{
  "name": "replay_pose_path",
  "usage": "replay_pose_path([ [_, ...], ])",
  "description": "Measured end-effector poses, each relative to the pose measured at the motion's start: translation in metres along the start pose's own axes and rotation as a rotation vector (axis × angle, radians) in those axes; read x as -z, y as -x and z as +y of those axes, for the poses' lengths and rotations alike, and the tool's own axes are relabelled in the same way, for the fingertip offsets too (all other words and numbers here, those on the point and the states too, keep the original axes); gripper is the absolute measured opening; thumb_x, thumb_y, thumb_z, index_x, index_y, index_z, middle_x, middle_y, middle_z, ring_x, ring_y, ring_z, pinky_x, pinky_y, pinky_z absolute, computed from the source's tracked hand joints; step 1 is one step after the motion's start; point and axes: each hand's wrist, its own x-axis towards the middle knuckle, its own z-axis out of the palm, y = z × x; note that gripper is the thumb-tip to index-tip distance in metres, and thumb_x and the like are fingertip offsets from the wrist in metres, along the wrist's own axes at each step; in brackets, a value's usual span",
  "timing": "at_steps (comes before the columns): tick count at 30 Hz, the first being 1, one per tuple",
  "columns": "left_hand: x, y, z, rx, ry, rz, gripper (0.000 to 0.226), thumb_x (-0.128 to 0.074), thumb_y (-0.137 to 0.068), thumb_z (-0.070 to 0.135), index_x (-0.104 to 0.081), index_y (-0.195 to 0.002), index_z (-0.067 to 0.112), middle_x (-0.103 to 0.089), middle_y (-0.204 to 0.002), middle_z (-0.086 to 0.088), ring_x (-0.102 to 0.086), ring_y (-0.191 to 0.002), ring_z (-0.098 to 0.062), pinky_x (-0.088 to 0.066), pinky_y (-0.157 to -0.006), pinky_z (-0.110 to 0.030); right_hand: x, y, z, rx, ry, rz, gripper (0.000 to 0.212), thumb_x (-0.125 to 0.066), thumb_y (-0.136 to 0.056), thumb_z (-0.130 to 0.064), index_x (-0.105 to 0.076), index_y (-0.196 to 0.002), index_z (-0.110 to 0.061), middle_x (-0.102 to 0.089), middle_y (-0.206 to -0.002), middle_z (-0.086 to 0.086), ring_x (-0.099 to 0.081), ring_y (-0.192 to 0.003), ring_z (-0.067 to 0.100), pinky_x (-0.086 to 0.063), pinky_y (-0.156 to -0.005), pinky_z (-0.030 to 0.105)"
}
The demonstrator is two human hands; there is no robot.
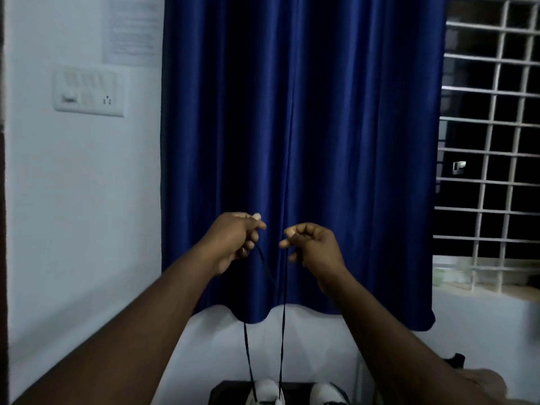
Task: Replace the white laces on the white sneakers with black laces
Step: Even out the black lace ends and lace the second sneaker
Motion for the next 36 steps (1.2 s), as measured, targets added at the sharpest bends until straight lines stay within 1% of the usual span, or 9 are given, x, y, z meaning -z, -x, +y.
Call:
replay_pose_path([
  [5, 0.000, -0.007, 0.031, -0.027, 0.021, -0.055, 0.011, -0.064, -0.097, 0.006, -0.073, -0.103, 0.004, -0.074, -0.081, -0.008, -0.071, -0.067, -0.014, -0.050, -0.058, -0.024, 0.006, -0.011, -0.021, 0.007, -0.046, 0.052, 0.019, -0.051, -0.107, -0.012, -0.070, -0.109, -0.010, -0.080, -0.094, 0.009, -0.063, -0.061, 0.014, -0.045, -0.049, 0.014],
  [8, 0.003, -0.006, 0.036, -0.116, -0.142, -0.118, 0.015, -0.069, -0.092, -0.001, -0.073, -0.105, 0.004, -0.079, -0.089, -0.012, -0.078, -0.083, -0.022, -0.059, -0.069, -0.029, 0.007, -0.011, -0.025, 0.003, -0.040, 0.048, 0.021, -0.048, -0.108, -0.010, -0.069, -0.111, -0.009, -0.079, -0.095, 0.010, -0.065, -0.062, 0.014, -0.046, -0.049, 0.014],
  [12, 0.003, -0.008, 0.045, -0.249, -0.784, -0.159, 0.035, -0.079, -0.083, 0.002, -0.073, -0.114, 0.017, -0.078, -0.095, 0.004, -0.075, -0.089, -0.008, -0.061, -0.088, -0.031, 0.010, -0.014, -0.029, 0.000, -0.026, 0.061, 0.019, -0.051, -0.108, -0.010, -0.070, -0.110, -0.006, -0.078, -0.096, 0.014, -0.064, -0.061, 0.013, -0.046, -0.048, 0.015],
  [15, -0.003, -0.004, 0.056, -0.352, -1.255, -0.139, 0.032, -0.067, -0.092, 0.003, -0.070, -0.121, 0.018, -0.070, -0.107, 0.001, -0.070, -0.092, -0.013, -0.062, -0.087, -0.035, 0.012, -0.015, -0.031, -0.005, -0.013, 0.053, 0.019, -0.052, -0.107, -0.009, -0.071, -0.108, -0.006, -0.079, -0.097, 0.014, -0.065, -0.062, 0.014, -0.046, -0.048, 0.014],
  [18, -0.012, 0.006, 0.067, -0.474, -1.570, -0.005, 0.019, -0.057, -0.093, 0.000, -0.062, -0.082, 0.014, -0.060, -0.086, -0.004, -0.060, -0.072, -0.017, -0.059, -0.068, -0.034, 0.013, -0.016, -0.030, -0.017, -0.020, 0.036, 0.021, -0.050, -0.107, -0.008, -0.071, -0.108, -0.005, -0.079, -0.097, 0.013, -0.066, -0.065, 0.016, -0.046, -0.048, 0.015],
  [20, -0.017, 0.008, 0.068, -0.536, -1.610, 0.081, 0.026, -0.059, -0.095, 0.003, -0.054, -0.073, 0.016, -0.056, -0.078, -0.003, -0.057, -0.067, -0.017, -0.058, -0.064, -0.034, 0.015, -0.019, -0.028, -0.040, -0.022, 0.015, 0.026, -0.045, -0.106, -0.007, -0.071, -0.111, -0.006, -0.080, -0.097, 0.010, -0.068, -0.068, 0.018, -0.047, -0.052, 0.020],
  [25, -0.017, 0.004, 0.072, -0.537, -1.506, 0.169, 0.010, -0.063, -0.102, 0.021, -0.066, -0.096, 0.014, -0.063, -0.090, -0.003, -0.064, -0.080, -0.019, -0.061, -0.075, -0.038, 0.021, -0.025, -0.027, -0.081, -0.004, -0.005, 0.040, -0.036, -0.097, 0.002, -0.070, -0.112, -0.010, -0.081, -0.099, 0.005, -0.072, -0.073, 0.018, -0.047, -0.059, 0.027],
  [32, -0.010, 0.004, 0.083, -0.643, -1.629, 0.227, 0.023, -0.050, -0.108, 0.033, -0.060, -0.109, 0.012, -0.057, -0.089, -0.004, -0.058, -0.080, -0.021, -0.047, -0.064, -0.035, 0.034, -0.026, -0.024, -0.041, 0.080, -0.005, 0.011, -0.062, -0.103, -0.014, -0.072, -0.105, -0.011, -0.081, -0.099, 0.002, -0.075, -0.076, 0.018, -0.049, -0.054, 0.020],
  [36, -0.011, -0.004, 0.076, -0.609, -1.494, 0.215, 0.016, -0.050, -0.108, 0.034, -0.058, -0.105, 0.021, -0.061, -0.088, 0.003, -0.057, -0.074, -0.016, -0.050, -0.064, -0.036, 0.034, -0.023, -0.026, -0.041, 0.083, -0.011, 0.019, -0.062, -0.104, -0.025, -0.071, -0.103, -0.008, -0.081, -0.096, 0.002, -0.072, -0.074, 0.017, -0.047, -0.056, 0.023],
])
